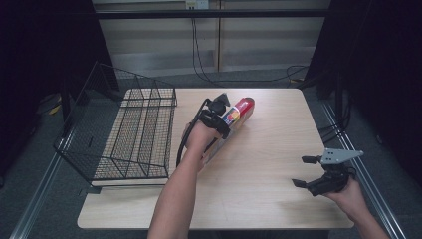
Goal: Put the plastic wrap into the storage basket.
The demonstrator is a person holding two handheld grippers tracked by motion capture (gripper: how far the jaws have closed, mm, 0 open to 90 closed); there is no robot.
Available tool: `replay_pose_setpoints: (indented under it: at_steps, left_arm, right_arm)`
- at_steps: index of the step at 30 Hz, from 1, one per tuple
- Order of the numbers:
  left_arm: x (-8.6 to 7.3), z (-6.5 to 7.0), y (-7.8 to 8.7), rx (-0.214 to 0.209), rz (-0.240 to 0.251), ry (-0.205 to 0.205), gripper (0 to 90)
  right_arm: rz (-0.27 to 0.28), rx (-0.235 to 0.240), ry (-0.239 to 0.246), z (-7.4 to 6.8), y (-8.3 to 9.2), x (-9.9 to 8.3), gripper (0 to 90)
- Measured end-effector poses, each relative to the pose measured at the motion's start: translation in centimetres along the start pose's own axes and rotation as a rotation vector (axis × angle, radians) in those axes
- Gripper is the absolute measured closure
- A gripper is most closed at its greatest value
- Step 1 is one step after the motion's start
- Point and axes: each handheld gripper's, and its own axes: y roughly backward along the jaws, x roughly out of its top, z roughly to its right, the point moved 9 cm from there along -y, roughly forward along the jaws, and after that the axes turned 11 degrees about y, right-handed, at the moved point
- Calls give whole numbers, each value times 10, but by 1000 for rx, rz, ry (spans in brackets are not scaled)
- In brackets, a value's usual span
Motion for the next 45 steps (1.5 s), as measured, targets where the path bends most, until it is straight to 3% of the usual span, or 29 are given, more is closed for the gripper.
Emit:
replay_pose_setpoints:
  at_steps: [6, 19, 21, 23, 31, 36, 44, 45]
  left_arm:
    - [2, -14, 28, 25, 9, 36, 449]
    - [4, -34, 69, 62, 18, 75, 450]
    - [3, -38, 77, 71, 25, 97, 450]
    - [4, -41, 79, 75, 26, 88, 450]
    - [1, -61, 104, 114, 50, 169, 450]
    - [-1, -69, 117, 134, 57, 178, 450]
    - [-3, -78, 133, 131, 68, 212, 450]
    - [-4, -80, 136, 138, 61, 202, 450]
  right_arm:
    - [2, -5, -1, 0, 0, 1, 66]
    - [7, -2, -1, 0, -1, 1, 62]
    - [7, -4, 0, 0, -1, 1, 62]
    - [7, -5, -1, 0, -1, 2, 62]
    - [6, 1, 1, 0, -1, 1, 62]
    - [6, 0, 0, 0, -2, 2, 62]
    - [12, -5, 3, 1, -1, 2, 62]
    - [10, -1, -2, 0, -1, 2, 62]
